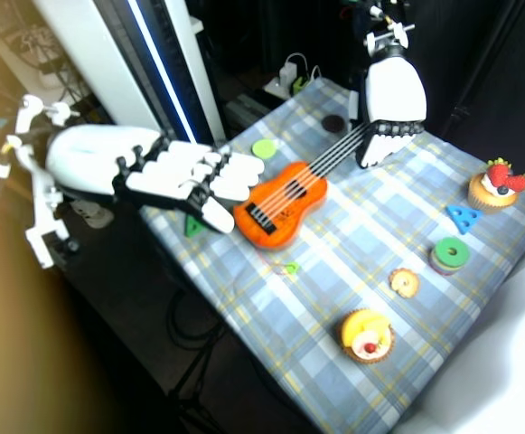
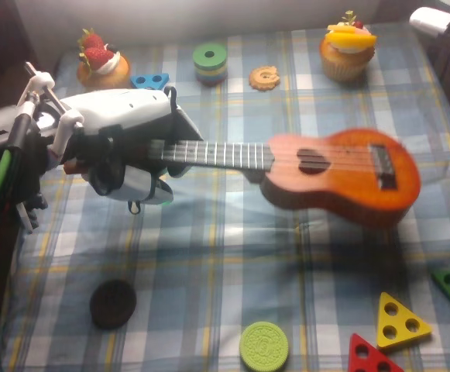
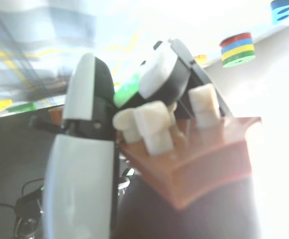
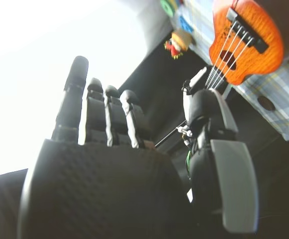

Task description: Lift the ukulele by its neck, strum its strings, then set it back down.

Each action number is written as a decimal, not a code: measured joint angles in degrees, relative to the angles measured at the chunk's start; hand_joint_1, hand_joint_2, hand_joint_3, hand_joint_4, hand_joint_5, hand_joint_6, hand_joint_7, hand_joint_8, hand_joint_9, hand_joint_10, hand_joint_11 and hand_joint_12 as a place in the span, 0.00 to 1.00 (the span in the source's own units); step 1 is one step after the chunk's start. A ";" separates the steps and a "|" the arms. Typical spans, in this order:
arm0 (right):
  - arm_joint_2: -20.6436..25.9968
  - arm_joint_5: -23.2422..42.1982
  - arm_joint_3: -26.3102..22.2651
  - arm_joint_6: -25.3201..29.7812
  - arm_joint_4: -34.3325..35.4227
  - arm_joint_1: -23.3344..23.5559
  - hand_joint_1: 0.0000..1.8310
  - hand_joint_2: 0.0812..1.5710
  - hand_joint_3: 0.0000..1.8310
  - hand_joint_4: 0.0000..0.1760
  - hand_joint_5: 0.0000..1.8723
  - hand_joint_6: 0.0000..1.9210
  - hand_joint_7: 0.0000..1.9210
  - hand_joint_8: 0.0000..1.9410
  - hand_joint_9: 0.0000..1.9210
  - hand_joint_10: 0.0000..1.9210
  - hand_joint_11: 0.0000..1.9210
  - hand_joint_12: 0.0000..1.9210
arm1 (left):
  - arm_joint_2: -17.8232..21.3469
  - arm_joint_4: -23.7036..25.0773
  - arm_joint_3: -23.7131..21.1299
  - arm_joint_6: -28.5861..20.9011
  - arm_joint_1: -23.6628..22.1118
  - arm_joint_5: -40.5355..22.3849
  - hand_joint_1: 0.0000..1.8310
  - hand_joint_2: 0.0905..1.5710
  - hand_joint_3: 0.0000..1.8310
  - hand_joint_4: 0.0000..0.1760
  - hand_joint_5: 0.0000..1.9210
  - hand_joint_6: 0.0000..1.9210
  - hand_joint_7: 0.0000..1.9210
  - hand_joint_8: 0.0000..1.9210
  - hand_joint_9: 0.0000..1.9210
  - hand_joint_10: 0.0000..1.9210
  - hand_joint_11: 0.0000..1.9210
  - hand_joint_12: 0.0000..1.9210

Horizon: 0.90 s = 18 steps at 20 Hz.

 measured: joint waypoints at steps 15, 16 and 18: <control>-4.87 -13.90 3.50 1.29 -8.44 8.74 0.34 0.79 0.00 0.84 0.18 0.03 0.01 0.00 0.00 0.00 0.00 0.00 | 0.85 1.31 -0.72 -1.55 -0.22 -3.63 0.81 0.75 0.00 0.00 0.52 1.00 0.68 1.00 0.76 1.00 0.80 1.00; -4.92 -15.04 3.58 1.46 -9.29 9.57 0.31 0.79 0.00 0.60 0.19 0.03 0.01 0.00 0.00 0.00 0.00 0.00 | 0.85 1.33 -0.70 -1.53 -0.22 -3.61 0.81 0.75 0.00 0.00 0.53 1.00 0.69 1.00 0.77 1.00 0.81 1.00; -5.14 -17.84 3.93 1.60 -10.71 11.28 0.29 0.77 0.00 0.67 0.18 0.02 0.00 0.00 0.00 0.00 0.00 0.00 | 0.87 1.68 -0.70 -1.40 -0.22 -3.58 0.81 0.75 0.00 0.00 0.53 1.00 0.70 1.00 0.78 1.00 0.81 1.00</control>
